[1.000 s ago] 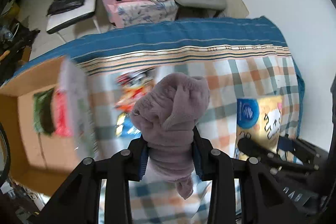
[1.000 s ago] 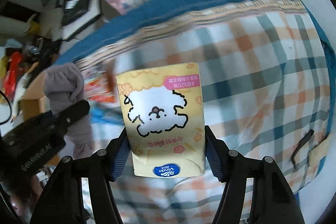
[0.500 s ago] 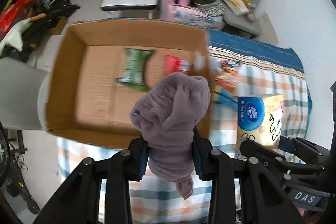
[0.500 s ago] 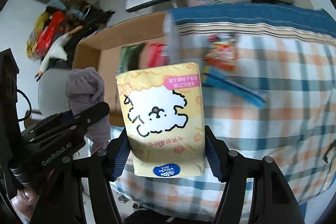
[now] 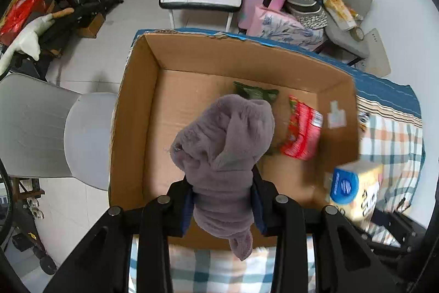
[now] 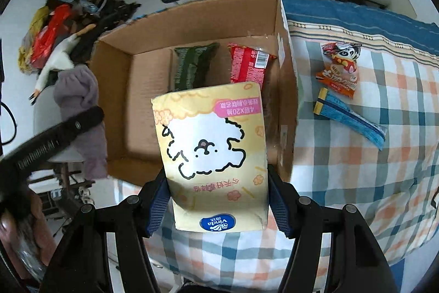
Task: Organize soft objects
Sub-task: 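Carry the plush and tissue pack into the box and open both grippers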
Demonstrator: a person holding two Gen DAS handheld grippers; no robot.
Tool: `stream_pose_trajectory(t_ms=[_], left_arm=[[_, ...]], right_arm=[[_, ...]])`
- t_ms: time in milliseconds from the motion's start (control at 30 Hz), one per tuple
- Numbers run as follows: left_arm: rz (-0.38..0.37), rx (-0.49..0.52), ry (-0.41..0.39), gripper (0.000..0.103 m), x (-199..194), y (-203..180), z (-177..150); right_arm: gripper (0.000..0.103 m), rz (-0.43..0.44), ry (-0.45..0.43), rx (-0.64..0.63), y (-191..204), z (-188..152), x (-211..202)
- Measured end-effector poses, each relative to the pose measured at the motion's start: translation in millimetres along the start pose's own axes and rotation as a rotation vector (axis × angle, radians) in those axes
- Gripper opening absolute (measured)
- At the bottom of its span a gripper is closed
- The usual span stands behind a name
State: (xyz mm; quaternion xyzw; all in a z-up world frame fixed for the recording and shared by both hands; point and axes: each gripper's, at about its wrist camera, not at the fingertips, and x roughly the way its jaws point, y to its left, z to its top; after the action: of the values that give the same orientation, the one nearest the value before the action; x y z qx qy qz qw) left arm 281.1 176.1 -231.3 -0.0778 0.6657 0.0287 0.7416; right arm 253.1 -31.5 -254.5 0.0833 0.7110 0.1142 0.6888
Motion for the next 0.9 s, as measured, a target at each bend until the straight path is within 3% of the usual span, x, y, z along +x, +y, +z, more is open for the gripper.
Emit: stream_pose_trajectory(t_ms=[300, 733, 900], left_arm=[[-0.016, -0.011, 0.094, 0.032, 66.9, 15.3, 54.4], [0.011, 0.04, 0.18, 0.035, 112.6, 2.5, 74.4], [0.026, 0.003, 0.212, 0.039, 116.5, 8.7, 76.5]], right_arm=[[0.067, -0.066, 0.073, 0.046, -2.8, 20.5, 60.0], [0.068, -0.12, 0.134, 0.048, -0.8, 25.2, 101.4], [0.071, -0.111, 0.144, 0.037, 9.9, 23.8, 104.8]])
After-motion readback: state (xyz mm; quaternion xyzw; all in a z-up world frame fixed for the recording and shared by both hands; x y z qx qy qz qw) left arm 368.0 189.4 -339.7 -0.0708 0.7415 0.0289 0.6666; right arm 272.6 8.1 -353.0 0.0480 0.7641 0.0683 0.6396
